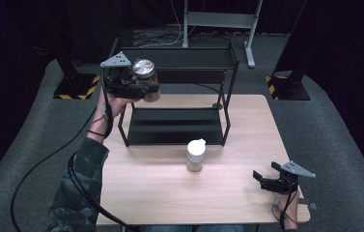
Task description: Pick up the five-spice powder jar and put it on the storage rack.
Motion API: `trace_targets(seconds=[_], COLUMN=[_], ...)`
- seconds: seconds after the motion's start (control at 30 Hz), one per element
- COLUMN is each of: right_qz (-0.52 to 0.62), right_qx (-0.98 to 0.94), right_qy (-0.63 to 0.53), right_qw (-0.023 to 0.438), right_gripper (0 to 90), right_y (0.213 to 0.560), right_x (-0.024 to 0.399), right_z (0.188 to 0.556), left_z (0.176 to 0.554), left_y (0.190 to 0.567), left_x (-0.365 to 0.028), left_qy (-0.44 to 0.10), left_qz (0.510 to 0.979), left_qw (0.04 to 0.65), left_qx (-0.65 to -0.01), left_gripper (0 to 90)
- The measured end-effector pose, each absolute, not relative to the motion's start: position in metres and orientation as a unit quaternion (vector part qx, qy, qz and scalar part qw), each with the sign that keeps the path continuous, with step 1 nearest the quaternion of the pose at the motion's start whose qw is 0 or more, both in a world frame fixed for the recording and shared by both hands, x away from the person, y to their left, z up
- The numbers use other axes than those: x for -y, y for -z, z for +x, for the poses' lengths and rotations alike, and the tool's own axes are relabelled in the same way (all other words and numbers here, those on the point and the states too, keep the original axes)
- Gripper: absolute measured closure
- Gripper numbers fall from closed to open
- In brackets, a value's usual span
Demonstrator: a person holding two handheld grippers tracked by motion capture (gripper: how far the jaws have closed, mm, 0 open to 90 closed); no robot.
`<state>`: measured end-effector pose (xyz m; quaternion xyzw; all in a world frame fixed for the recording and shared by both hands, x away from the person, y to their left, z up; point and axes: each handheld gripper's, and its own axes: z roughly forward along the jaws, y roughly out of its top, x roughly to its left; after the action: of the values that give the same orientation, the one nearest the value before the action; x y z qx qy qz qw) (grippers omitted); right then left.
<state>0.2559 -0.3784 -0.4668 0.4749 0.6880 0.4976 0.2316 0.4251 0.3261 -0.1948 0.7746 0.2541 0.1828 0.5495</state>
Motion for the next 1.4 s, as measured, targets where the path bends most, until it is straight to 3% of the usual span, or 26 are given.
trace_targets(seconds=[1.4], right_qz=[0.475], right_qx=[-0.689], right_qy=[-0.496], right_qw=[0.230], right_gripper=[1.1], right_y=[0.466], right_x=[0.378], right_z=[0.257], left_z=[0.455], left_y=[0.152], left_x=[-0.316], left_qy=[-0.198], left_qz=[0.767], left_qw=[0.557], left_qx=[-0.250], left_gripper=[30.3])
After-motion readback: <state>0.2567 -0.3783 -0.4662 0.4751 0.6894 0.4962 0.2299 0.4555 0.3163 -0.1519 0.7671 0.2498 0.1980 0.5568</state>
